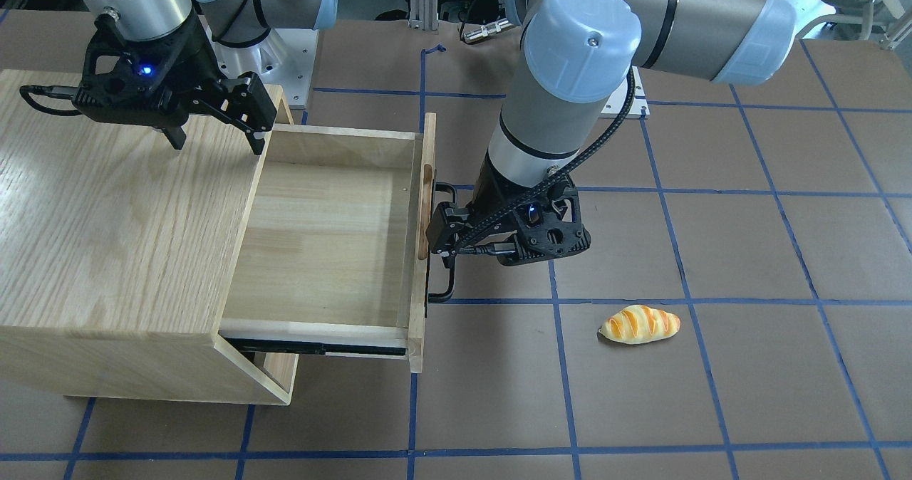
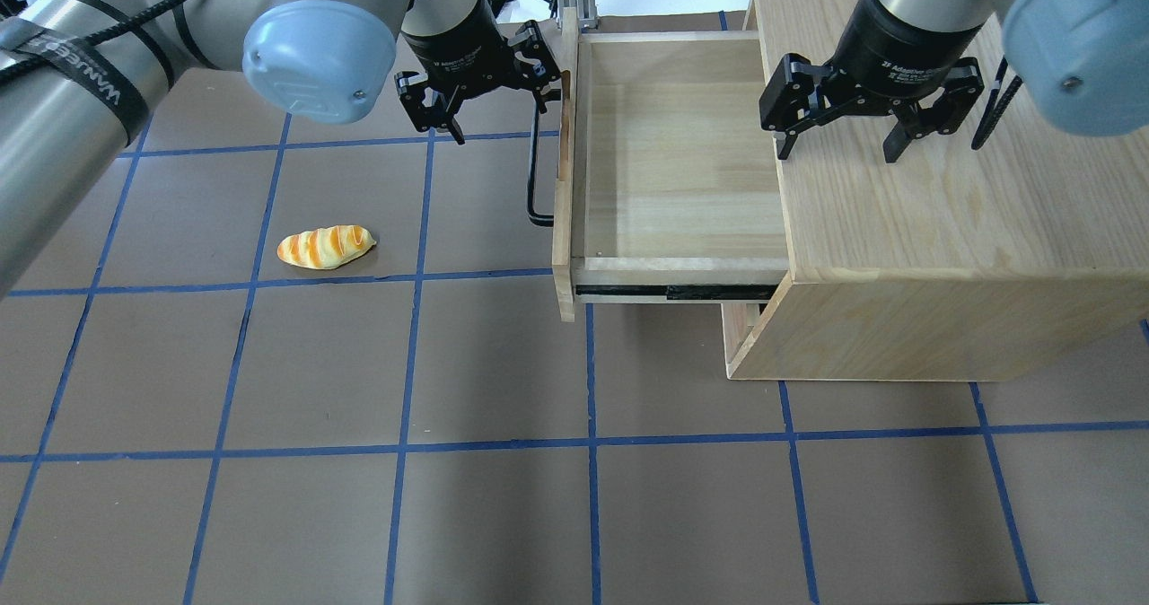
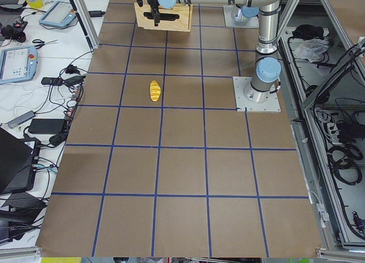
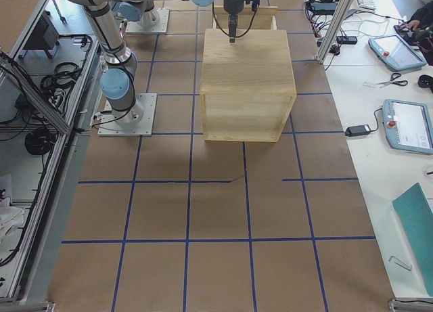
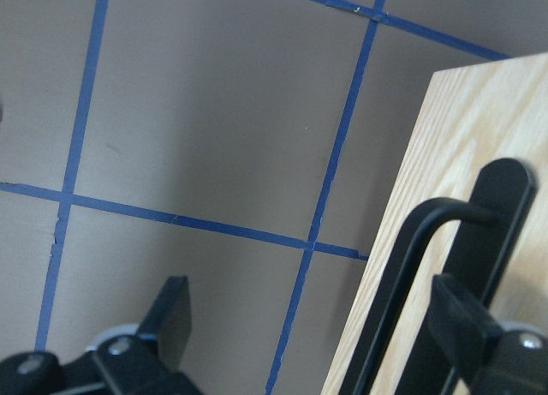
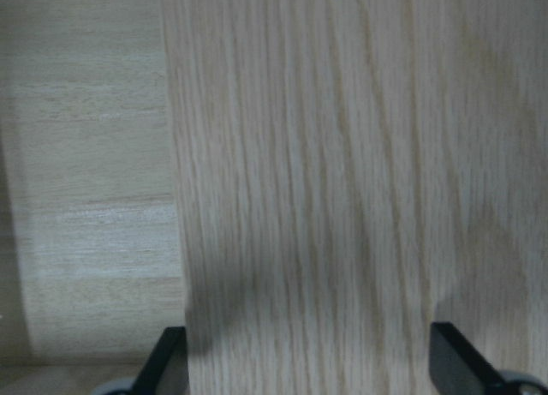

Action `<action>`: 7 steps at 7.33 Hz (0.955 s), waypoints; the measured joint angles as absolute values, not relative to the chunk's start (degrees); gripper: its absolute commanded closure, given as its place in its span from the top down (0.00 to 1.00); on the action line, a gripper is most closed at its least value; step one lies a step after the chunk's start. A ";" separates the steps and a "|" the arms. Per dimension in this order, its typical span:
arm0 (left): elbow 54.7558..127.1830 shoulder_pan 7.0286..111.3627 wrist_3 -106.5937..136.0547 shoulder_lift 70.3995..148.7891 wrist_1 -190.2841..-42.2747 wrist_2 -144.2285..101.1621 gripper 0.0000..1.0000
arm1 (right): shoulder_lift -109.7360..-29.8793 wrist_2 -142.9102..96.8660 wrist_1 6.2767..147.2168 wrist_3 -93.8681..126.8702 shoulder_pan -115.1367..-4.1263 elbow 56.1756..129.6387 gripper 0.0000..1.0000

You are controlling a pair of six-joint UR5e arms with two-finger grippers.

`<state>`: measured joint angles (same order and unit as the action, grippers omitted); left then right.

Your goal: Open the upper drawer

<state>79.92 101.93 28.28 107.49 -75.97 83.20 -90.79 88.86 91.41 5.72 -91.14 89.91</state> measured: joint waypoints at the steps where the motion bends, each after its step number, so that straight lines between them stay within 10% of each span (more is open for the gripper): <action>1: 78.96 101.85 28.34 107.20 -77.36 83.30 1.00 | -90.79 88.86 91.41 5.71 -91.14 89.91 1.00; 7: 77.03 97.57 11.63 102.23 -87.47 93.76 1.00 | -90.79 88.92 91.40 5.71 -91.12 89.91 1.00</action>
